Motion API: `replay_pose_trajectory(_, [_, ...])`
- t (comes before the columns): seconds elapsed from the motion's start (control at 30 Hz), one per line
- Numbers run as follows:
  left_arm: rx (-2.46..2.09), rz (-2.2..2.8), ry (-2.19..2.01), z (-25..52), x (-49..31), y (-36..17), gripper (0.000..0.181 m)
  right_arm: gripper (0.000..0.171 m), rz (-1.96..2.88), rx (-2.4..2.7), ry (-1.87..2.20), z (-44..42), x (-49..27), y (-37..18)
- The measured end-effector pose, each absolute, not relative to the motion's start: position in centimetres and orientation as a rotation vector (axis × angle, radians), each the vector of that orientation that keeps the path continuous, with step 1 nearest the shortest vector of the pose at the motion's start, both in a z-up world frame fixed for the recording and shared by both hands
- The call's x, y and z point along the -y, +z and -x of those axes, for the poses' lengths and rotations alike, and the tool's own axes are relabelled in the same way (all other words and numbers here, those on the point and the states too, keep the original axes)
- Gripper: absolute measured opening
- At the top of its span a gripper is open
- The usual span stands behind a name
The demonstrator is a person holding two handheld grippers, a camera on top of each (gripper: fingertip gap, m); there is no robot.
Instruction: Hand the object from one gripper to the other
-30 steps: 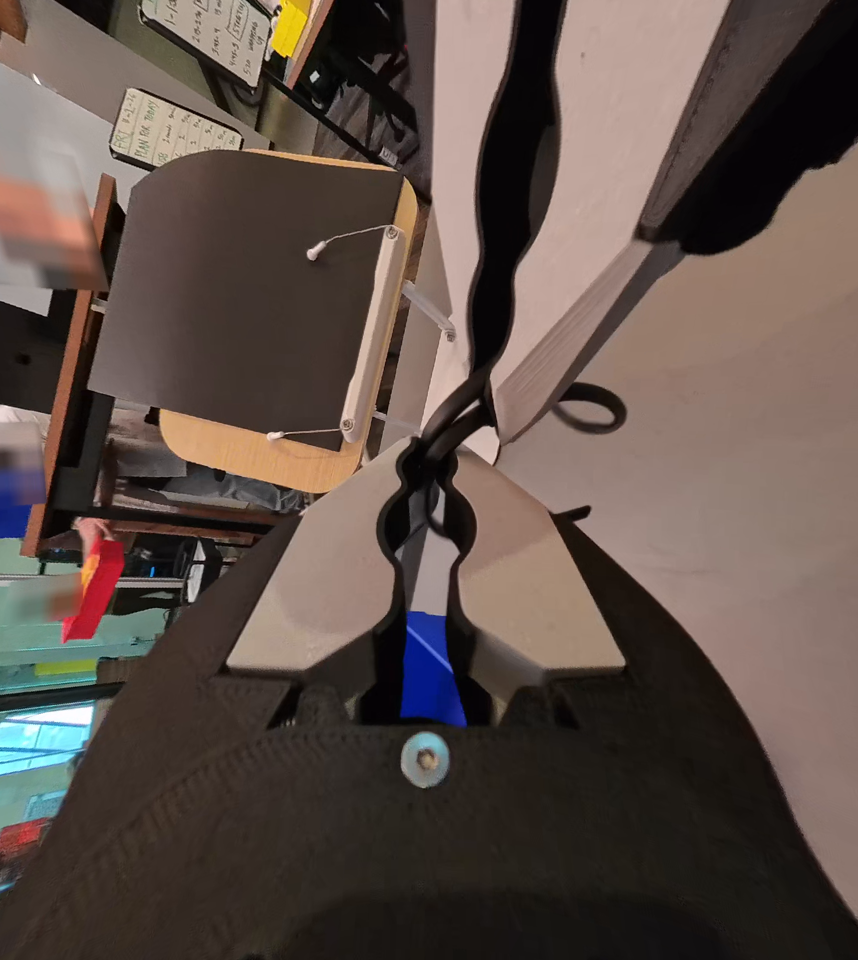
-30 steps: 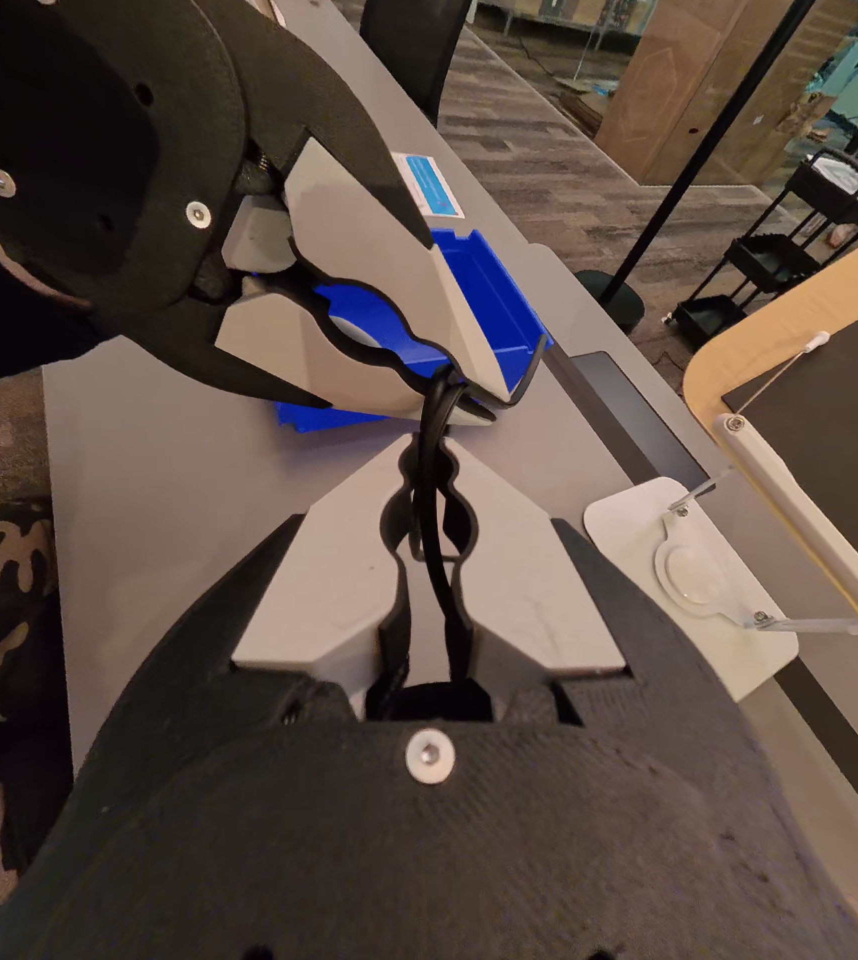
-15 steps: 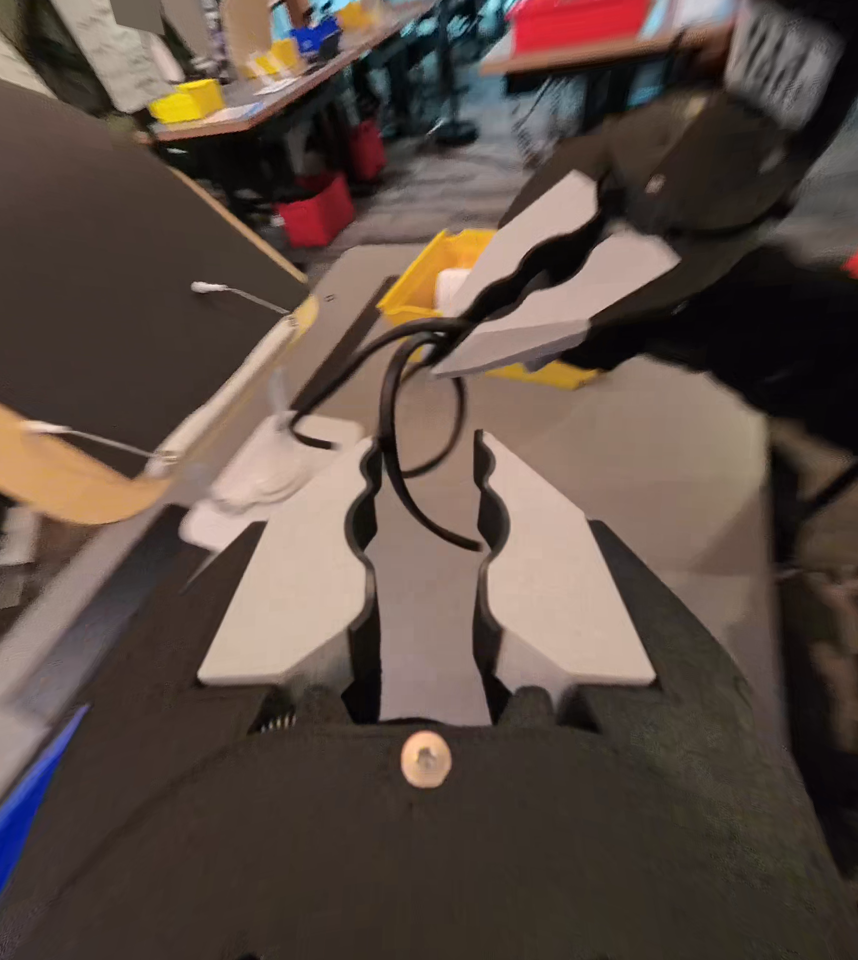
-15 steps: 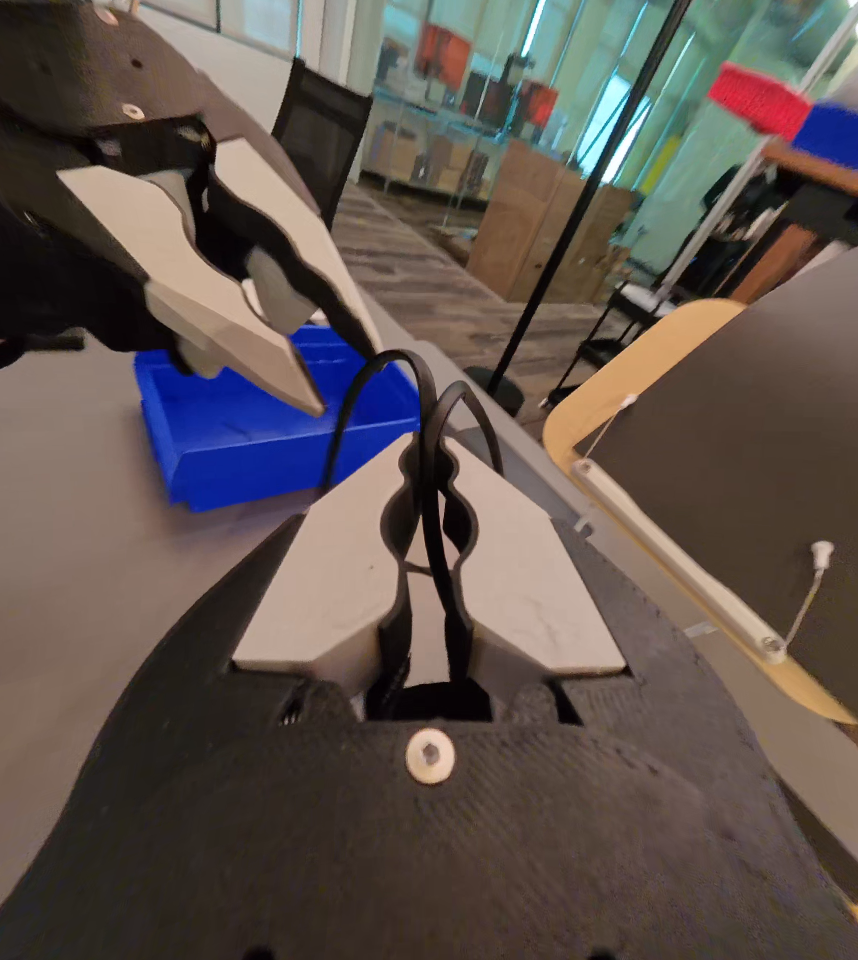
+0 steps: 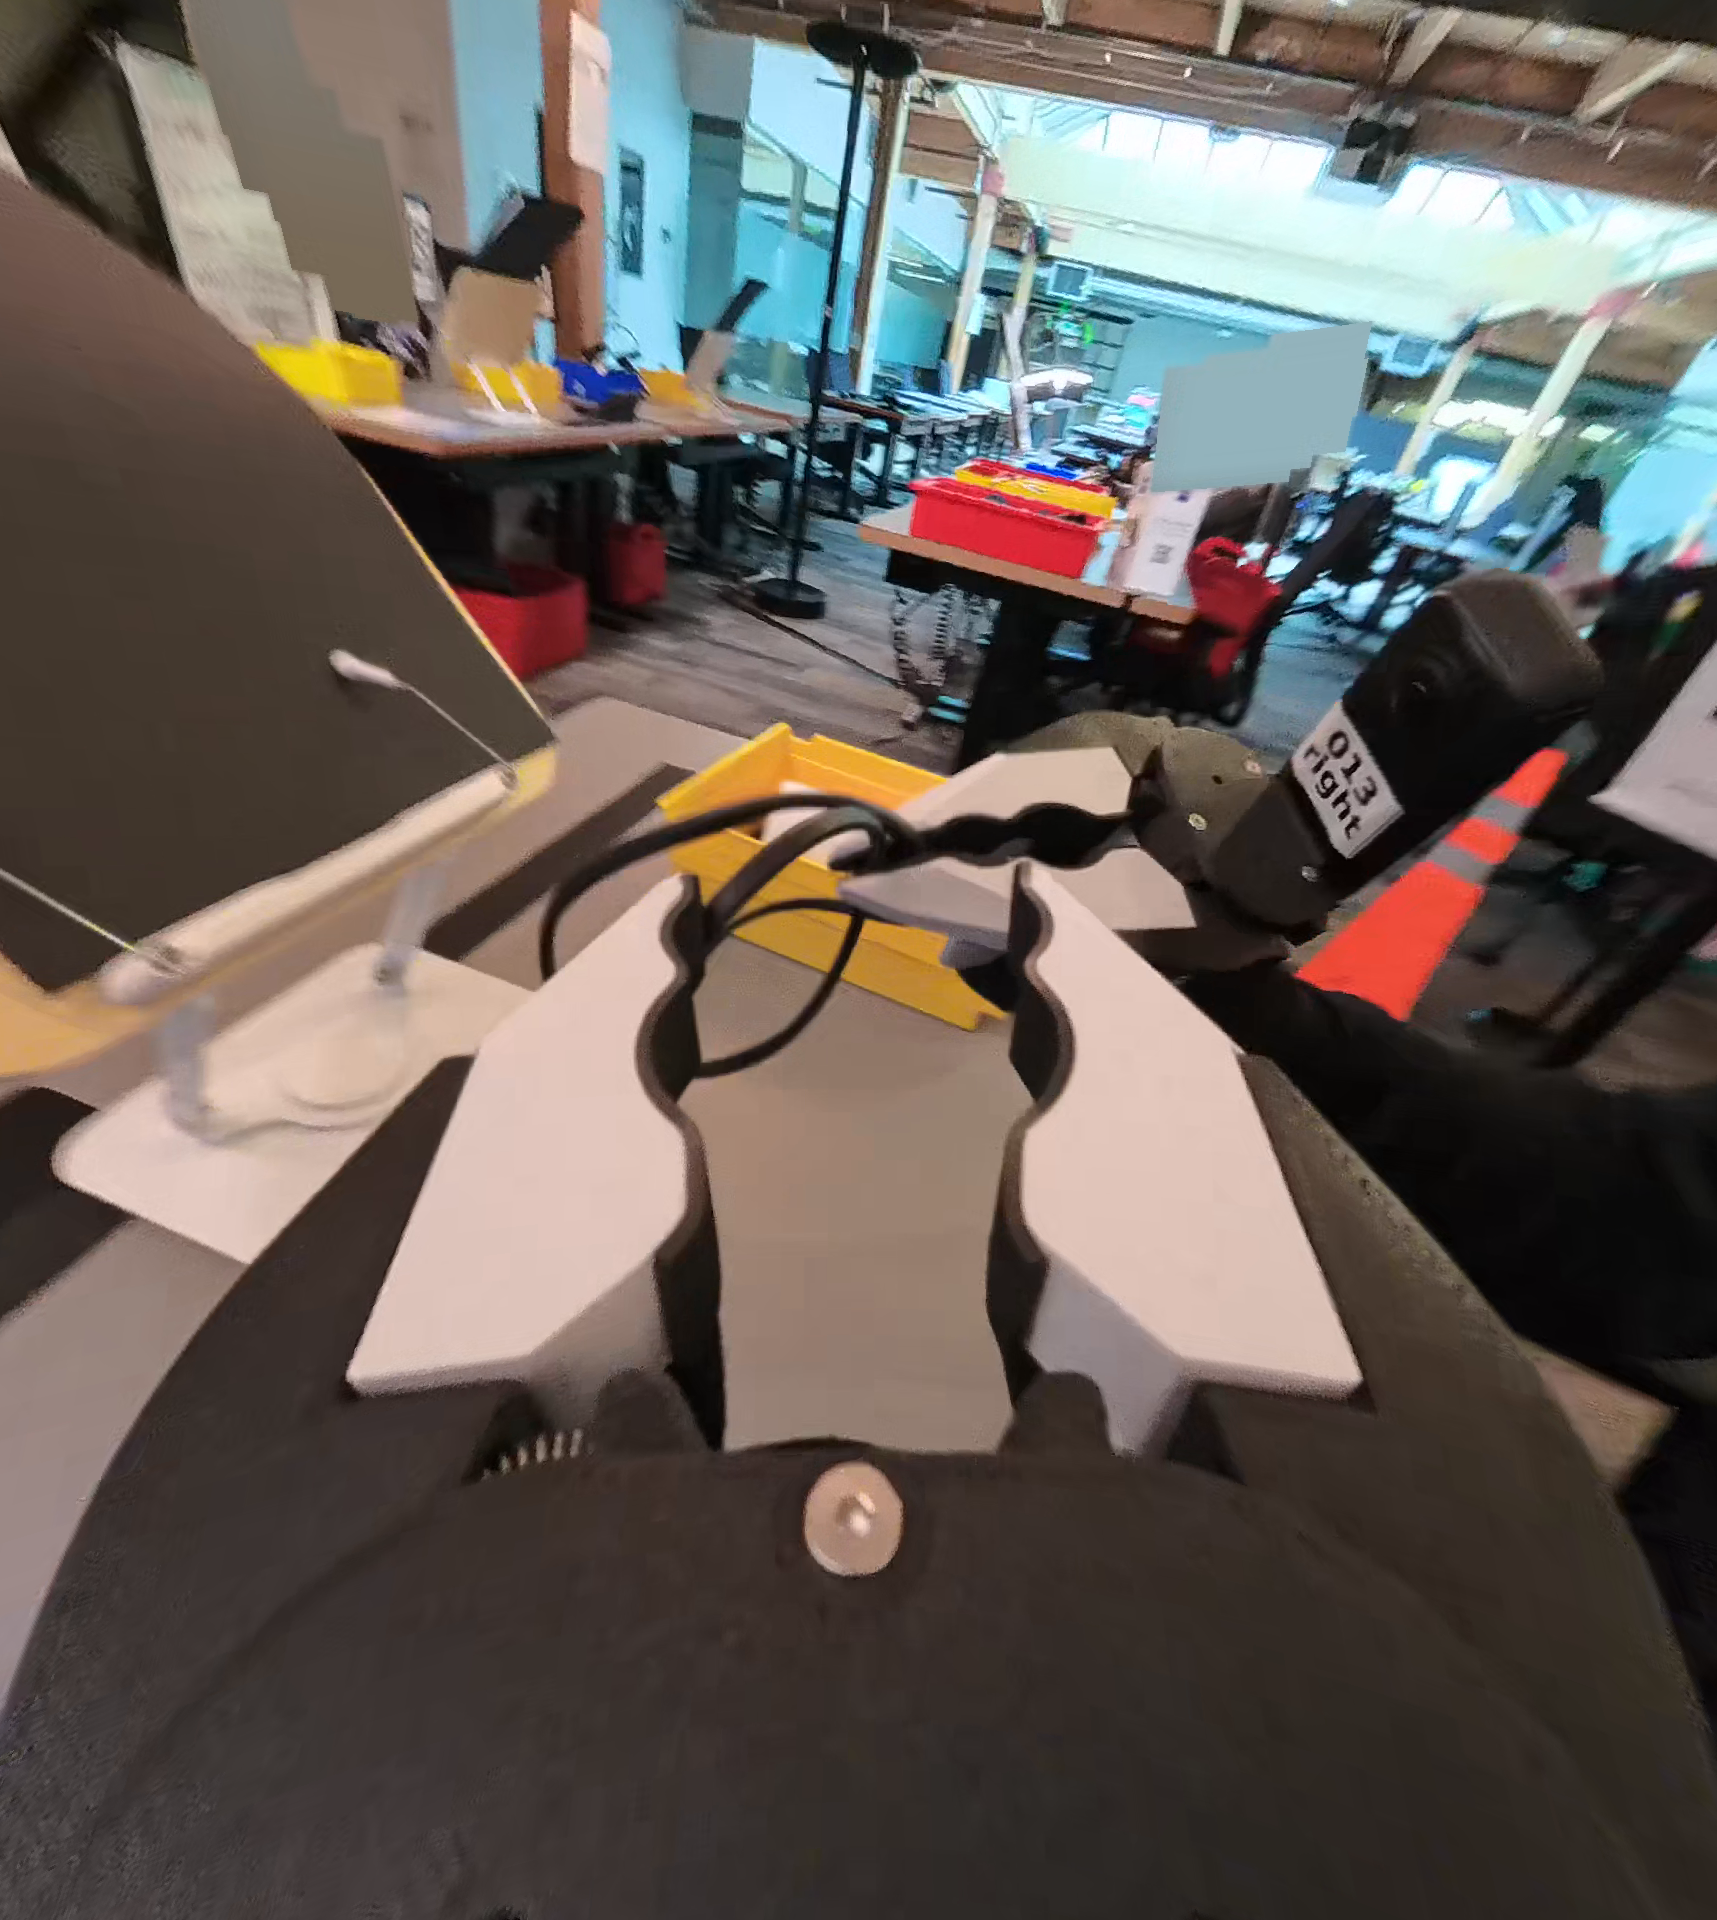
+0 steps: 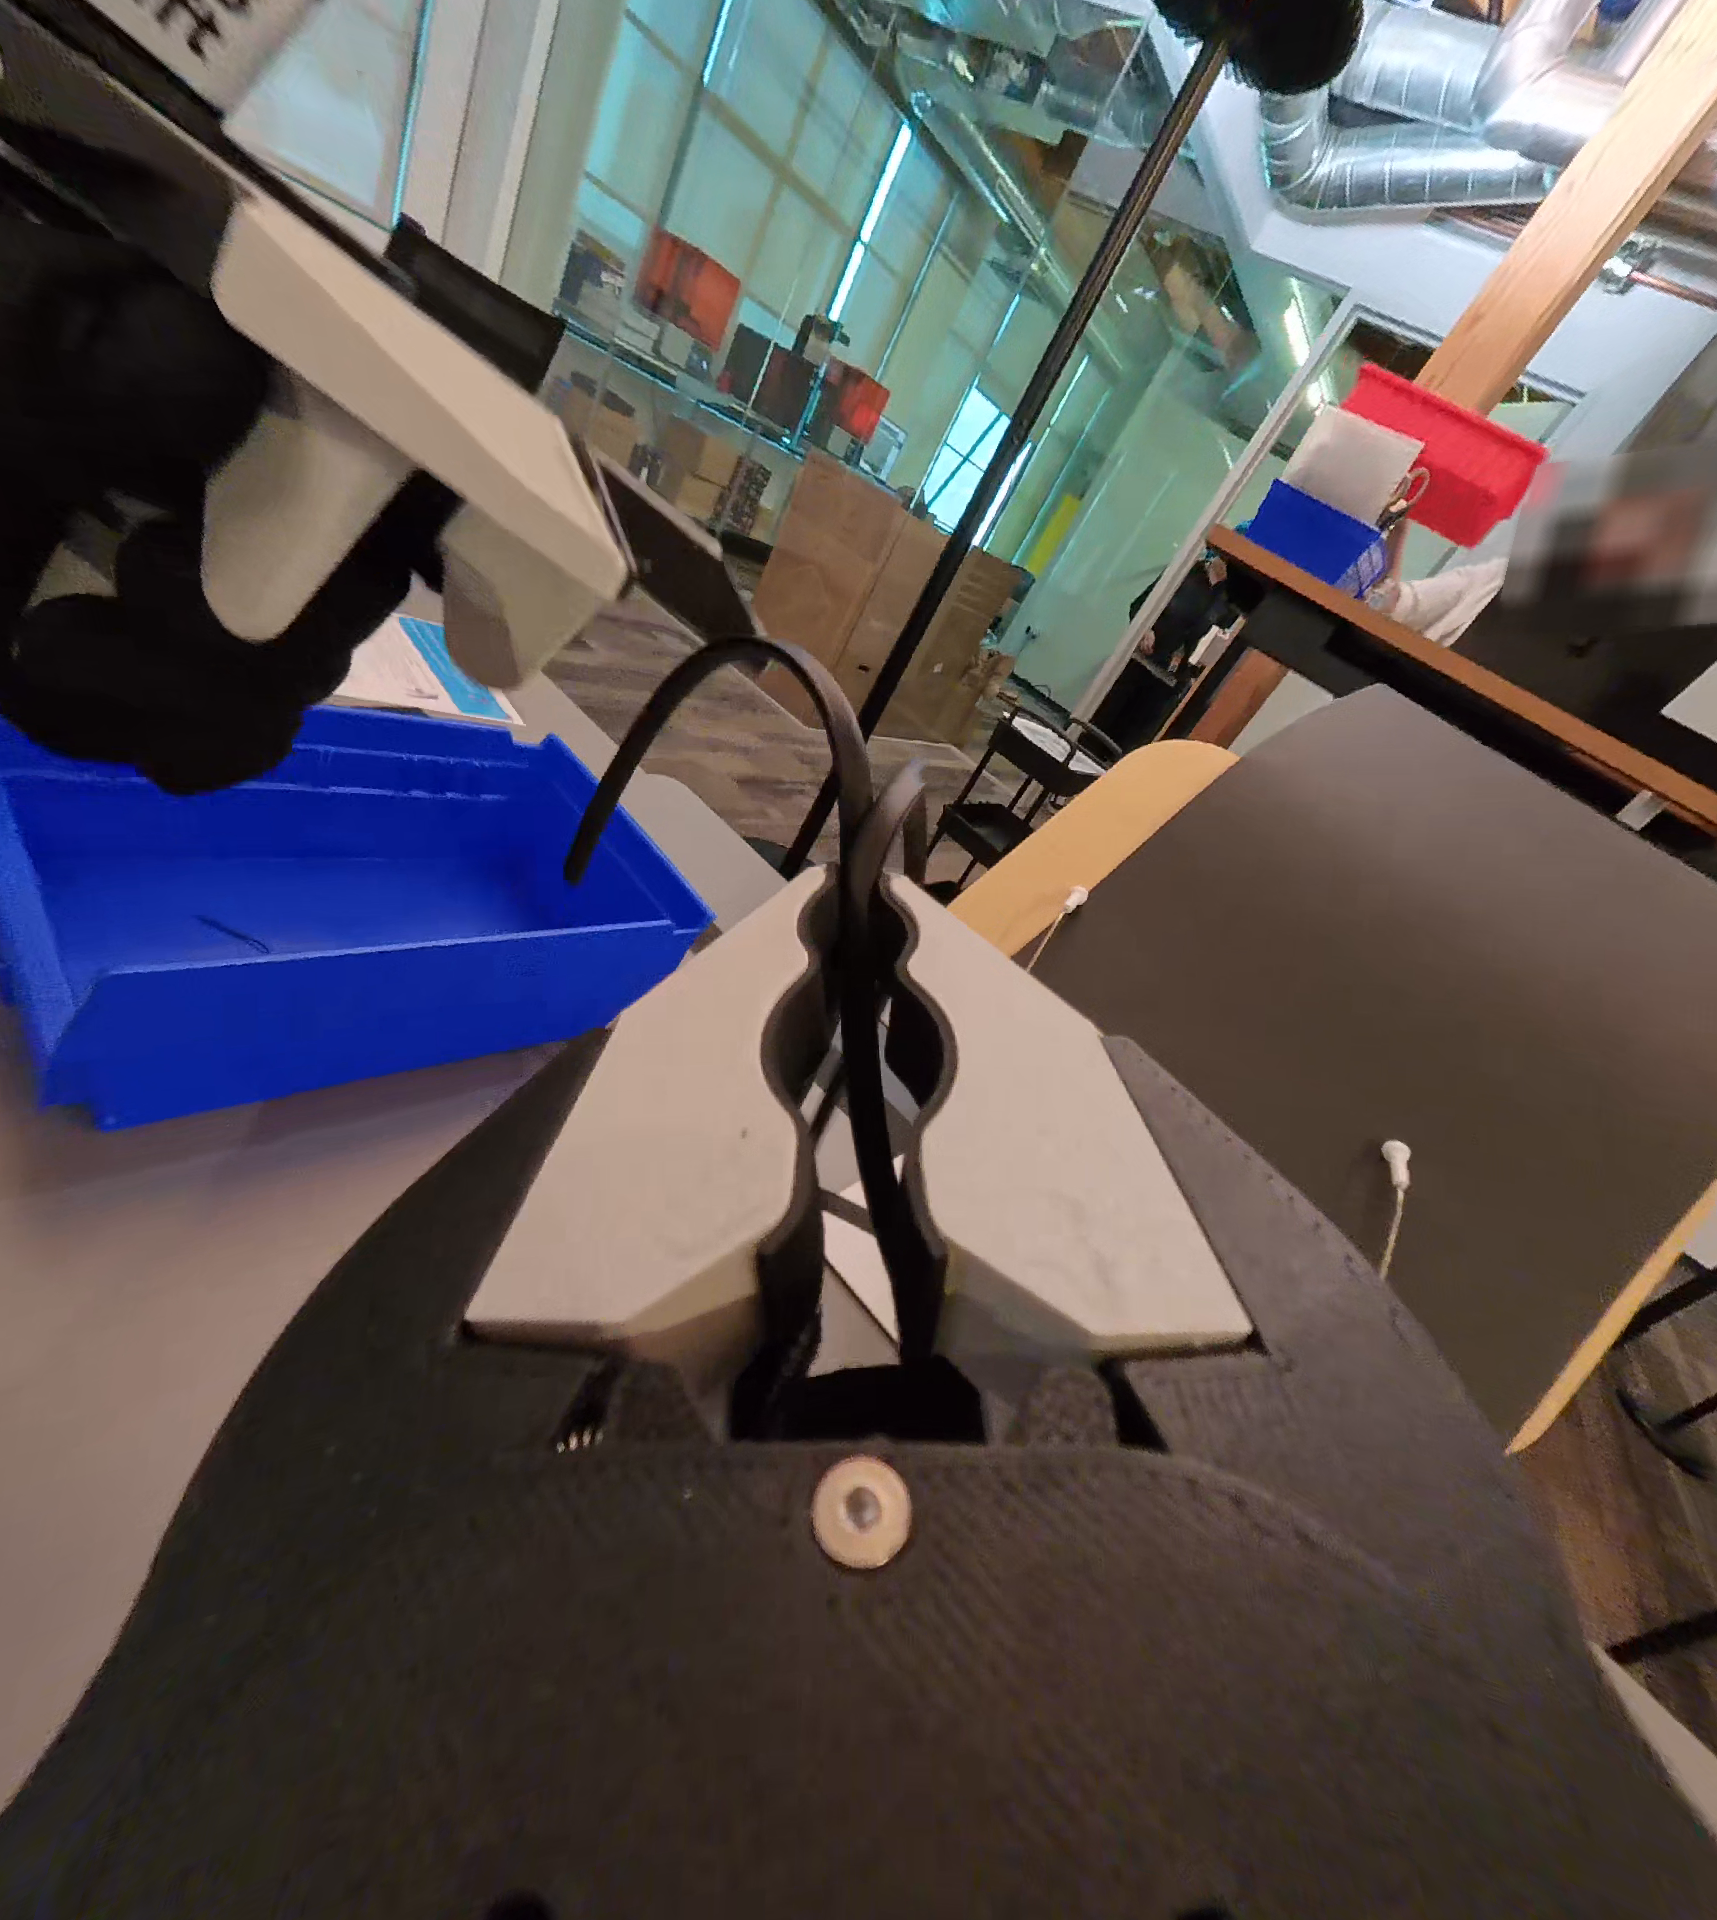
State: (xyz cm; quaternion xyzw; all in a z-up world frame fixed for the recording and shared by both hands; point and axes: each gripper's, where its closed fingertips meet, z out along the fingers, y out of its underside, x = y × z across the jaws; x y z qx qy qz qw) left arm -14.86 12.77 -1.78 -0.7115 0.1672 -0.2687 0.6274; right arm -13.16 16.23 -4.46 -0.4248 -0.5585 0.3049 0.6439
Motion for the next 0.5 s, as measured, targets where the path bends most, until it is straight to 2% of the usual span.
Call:
replay_pose_trajectory(0.27, [-0.608, 1.544, -0.146, 13.3, -12.7, -1.2, 0.098, 0.001, 1.039, 1.255, 0.948, 13.9, -14.9, -4.7])
replay_pose_trajectory(0.33, [-0.657, 1.540, -0.027, 13.1, -13.1, -1.7, 0.114, 0.001, 1.035, 1.268, 1.004, 14.0, -14.2, -4.6])
replay_pose_trajectory(0.5, [-0.743, 1.565, 0.149, 12.8, -14.3, -3.9, 0.127, 0.001, 1.051, 1.282, 1.182, 14.3, -12.6, -4.4])
